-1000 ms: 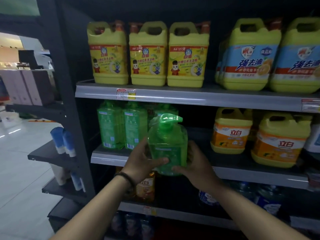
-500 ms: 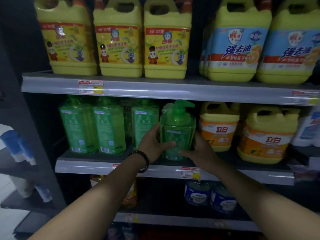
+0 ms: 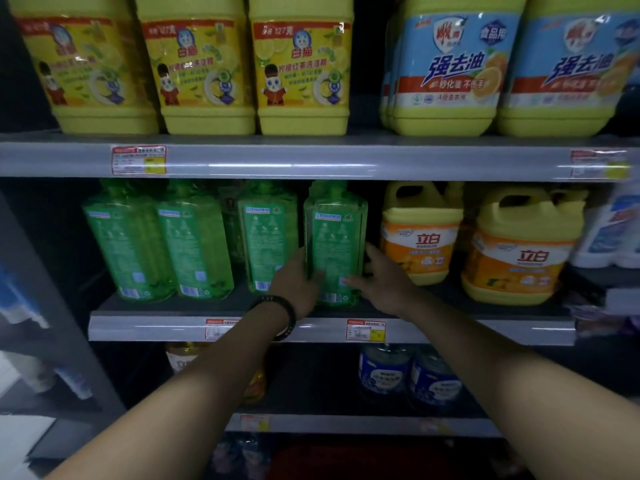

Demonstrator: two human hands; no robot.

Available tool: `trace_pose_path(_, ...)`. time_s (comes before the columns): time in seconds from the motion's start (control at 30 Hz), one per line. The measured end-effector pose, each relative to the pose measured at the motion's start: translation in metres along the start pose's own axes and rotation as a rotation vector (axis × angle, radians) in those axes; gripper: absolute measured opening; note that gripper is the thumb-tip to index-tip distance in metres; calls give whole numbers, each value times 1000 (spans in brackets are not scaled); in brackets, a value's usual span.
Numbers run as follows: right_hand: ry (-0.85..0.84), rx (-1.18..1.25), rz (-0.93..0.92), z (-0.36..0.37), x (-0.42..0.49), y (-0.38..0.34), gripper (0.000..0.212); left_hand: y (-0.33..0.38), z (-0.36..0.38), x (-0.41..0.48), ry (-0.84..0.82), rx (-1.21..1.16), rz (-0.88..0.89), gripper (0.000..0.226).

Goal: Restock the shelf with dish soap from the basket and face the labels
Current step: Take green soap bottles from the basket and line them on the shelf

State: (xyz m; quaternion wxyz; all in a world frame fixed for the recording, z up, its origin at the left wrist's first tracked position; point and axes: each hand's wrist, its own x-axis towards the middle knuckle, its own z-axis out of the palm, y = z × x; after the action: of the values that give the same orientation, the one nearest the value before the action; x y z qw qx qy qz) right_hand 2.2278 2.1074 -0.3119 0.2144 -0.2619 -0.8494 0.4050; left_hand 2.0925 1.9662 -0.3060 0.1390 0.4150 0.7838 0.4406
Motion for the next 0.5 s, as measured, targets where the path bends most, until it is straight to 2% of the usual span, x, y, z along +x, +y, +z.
trace_pose_path(0.07,36,-24,25,1,-14,-4,74,-7,-5,-9,-78,-51,-37,62)
trace_pose_path(0.13,100,-26,65,1,-33,-8,81,-11,-11,-28,-85,-145,-69,68)
trace_pose_path(0.2,185,8,64,2,-56,-7,74,-16,-14,-56,50,-181,41,54)
trace_pose_path(0.27,244,14,30,6,-84,-3,50,-27,-12,-91,137,-177,162,39)
trace_pose_path(0.33,203,43,23,11,-113,8,34,-41,-6,-123,-12,-240,123,25)
trace_pose_path(0.4,94,91,4,19,-137,19,29,-63,-1,-151,-190,-238,23,16)
trace_pose_path(0.5,-128,120,140,42,-177,55,22,-114,25,-190,-365,-176,-134,17)
